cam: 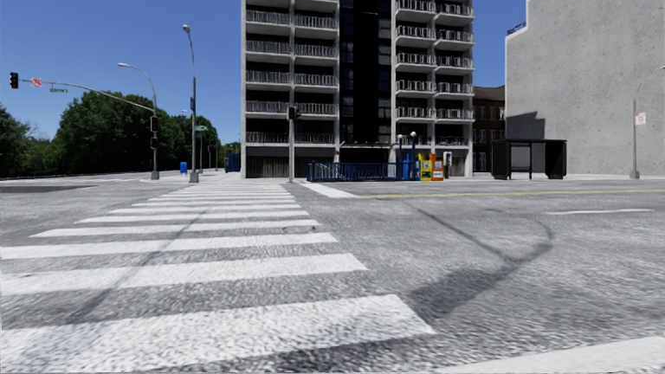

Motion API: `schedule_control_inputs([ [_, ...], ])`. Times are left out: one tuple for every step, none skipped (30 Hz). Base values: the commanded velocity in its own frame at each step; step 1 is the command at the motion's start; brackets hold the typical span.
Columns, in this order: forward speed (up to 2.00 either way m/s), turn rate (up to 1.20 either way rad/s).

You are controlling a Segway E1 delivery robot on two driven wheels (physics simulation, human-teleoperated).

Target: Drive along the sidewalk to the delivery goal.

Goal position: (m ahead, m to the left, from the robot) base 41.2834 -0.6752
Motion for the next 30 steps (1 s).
schedule_control_inputs([
  [1.44,0.57],
  [1.44,0.79],
  [1.44,0.90],
  [1.44,1.03],
  [1.44,1.13],
  [1.44,1.17],
  [1.44,1.17],
  [1.44,1.17],
  [1.44,1.17],
  [1.44,0.75],
  [1.44,0.49],
  [1.44,0.41],
  [1.44,0.41],
  [1.44,0.38],
  [1.44,0.31],
  [1.44,0.13],
  [1.44,0.13],
  [1.44,0.03],
  [1.44,0.00],
  [1.44,0.00],
  [1.44,0.00],
  [1.44,0.00],
  [1.44,0.00],
  [1.44,0.00],
  [1.44,0.00],
  [1.44,0.00],
  [1.44,0.00],
  [1.44,0.00],
  [1.44,0.00],
  [1.44,0.00],
])
